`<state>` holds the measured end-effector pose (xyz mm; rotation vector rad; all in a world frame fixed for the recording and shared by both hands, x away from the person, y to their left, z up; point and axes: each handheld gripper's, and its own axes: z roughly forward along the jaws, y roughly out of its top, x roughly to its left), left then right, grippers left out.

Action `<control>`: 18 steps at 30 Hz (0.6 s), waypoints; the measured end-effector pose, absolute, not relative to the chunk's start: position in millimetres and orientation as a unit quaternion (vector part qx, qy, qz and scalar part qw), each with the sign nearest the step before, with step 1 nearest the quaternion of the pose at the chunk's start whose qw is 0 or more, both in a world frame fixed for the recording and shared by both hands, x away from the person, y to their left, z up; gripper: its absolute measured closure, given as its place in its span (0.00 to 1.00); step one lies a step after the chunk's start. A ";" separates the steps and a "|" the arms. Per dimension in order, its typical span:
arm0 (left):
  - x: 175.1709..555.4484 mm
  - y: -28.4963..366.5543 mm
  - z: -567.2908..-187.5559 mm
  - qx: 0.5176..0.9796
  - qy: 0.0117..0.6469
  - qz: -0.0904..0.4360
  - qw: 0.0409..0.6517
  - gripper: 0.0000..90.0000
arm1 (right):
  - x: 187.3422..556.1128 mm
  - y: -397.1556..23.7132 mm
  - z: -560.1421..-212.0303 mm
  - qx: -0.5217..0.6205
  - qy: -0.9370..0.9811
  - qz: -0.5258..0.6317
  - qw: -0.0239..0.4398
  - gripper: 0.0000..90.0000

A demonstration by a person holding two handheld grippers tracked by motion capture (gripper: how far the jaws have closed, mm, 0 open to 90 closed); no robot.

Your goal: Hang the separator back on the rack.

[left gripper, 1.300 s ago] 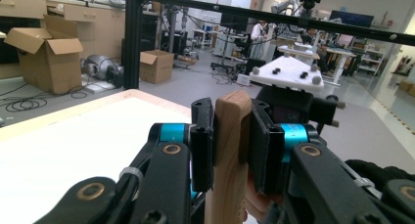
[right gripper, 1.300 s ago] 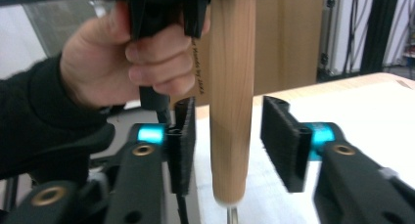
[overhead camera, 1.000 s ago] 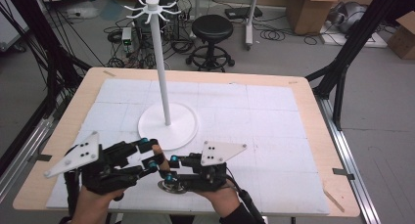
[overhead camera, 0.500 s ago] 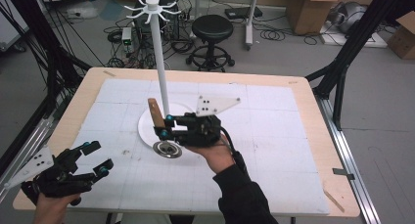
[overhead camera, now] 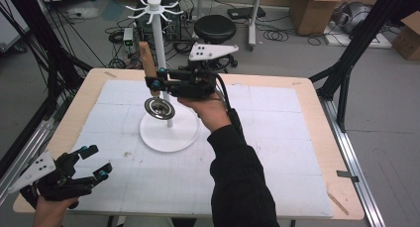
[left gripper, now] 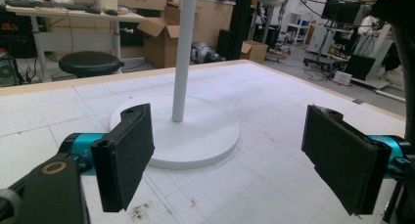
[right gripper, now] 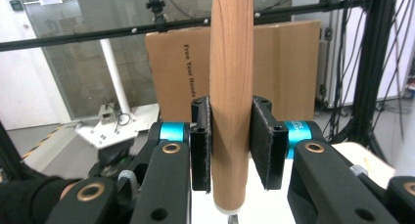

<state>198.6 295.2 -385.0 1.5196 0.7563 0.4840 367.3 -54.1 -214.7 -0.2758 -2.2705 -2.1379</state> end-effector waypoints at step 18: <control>199.1 295.3 -387.1 0.663 0.335 0.196 0.640 0.23 | 405.0 -55.6 -198.9 -0.128 -0.712 -0.690 0.012 0.80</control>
